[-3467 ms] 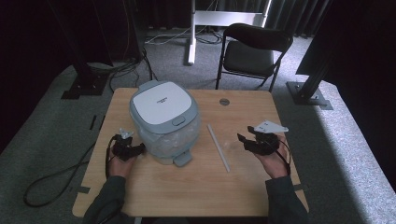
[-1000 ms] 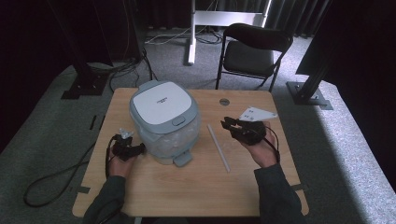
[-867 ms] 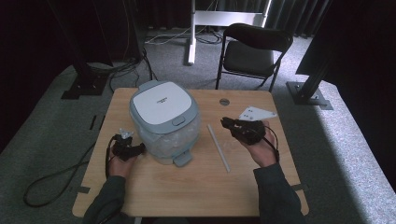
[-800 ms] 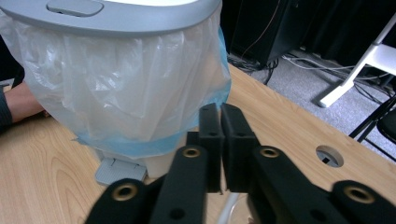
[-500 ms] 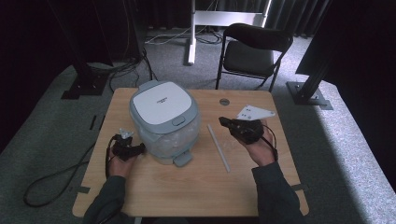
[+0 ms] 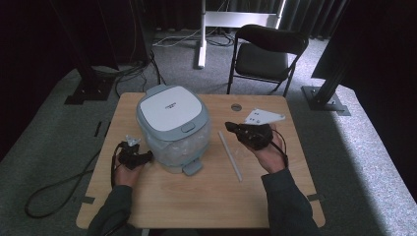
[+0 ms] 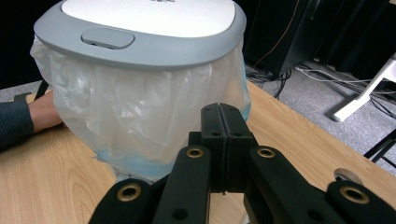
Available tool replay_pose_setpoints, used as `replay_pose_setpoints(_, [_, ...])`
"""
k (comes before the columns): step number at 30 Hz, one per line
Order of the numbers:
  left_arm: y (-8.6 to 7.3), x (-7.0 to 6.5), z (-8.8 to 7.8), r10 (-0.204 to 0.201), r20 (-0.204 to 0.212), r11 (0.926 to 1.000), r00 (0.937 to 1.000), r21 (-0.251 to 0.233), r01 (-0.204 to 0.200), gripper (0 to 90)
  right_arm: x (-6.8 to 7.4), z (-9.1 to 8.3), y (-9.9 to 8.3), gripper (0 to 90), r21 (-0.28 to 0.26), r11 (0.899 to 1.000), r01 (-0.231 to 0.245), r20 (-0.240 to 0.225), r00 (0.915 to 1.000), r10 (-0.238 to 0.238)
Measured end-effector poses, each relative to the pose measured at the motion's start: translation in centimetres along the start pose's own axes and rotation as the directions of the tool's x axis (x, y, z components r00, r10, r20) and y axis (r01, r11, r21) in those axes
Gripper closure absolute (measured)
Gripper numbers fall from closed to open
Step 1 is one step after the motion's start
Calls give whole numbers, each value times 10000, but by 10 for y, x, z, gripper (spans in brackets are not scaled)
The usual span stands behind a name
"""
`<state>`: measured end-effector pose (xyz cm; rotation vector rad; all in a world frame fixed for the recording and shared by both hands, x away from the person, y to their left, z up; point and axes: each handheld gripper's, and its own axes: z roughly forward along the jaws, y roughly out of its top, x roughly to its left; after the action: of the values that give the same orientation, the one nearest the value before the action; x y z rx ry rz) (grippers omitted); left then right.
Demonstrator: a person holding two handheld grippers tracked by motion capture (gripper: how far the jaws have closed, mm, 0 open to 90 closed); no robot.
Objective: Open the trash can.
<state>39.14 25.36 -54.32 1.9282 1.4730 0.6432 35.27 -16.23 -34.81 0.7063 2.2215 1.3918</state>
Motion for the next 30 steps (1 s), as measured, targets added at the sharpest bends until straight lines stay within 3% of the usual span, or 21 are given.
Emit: replay_pose_setpoints(30, [0,0,0,1,6,10000,10000,-3,-1,302,15,15,23,882,-177,9989,425,-496,9978,-433])
